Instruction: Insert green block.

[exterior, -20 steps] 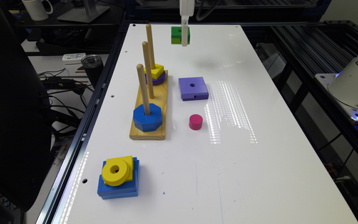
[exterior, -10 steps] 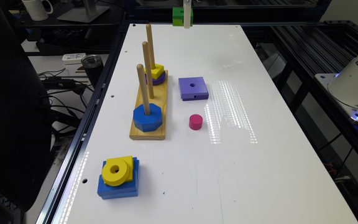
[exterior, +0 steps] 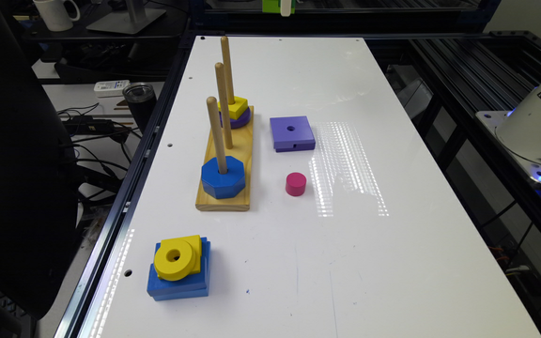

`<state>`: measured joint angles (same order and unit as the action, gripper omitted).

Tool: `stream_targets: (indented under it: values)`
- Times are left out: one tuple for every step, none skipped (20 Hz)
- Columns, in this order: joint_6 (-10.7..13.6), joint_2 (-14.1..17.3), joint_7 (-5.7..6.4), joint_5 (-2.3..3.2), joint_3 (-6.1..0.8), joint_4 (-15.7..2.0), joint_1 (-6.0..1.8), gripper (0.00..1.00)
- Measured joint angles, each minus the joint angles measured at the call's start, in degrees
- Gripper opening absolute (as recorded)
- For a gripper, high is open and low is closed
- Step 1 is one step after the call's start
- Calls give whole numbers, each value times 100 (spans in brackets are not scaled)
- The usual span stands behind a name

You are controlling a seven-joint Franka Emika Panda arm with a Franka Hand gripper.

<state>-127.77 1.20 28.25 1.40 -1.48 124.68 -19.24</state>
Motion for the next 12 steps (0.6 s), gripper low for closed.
stream_targets:
  values:
    - [41, -21, 0, 0, -1, -24, 0, 0]
    - [85, -37, 0, -1, -1, -50, 0, 0]
    - [124, -53, 0, -1, -1, -74, 0, 0]
    - [152, -65, 0, -2, -2, -91, 0, 0]
    - [184, -77, 0, -2, -2, -111, 0, 0]
    - [218, -87, -1, -2, -3, -135, 0, 0]
    - [234, -90, -1, -3, -3, -149, 0, 0]
    - [250, -93, -1, -3, -3, -164, 0, 0]
    - [266, -96, -1, -3, -3, -178, 0, 0]
    - [283, -98, -1, -3, -4, -192, 0, 0]
    - [298, -101, -1, -4, -4, -203, 0, 0]
    - [312, -105, -1, -4, -4, -213, 0, 0]
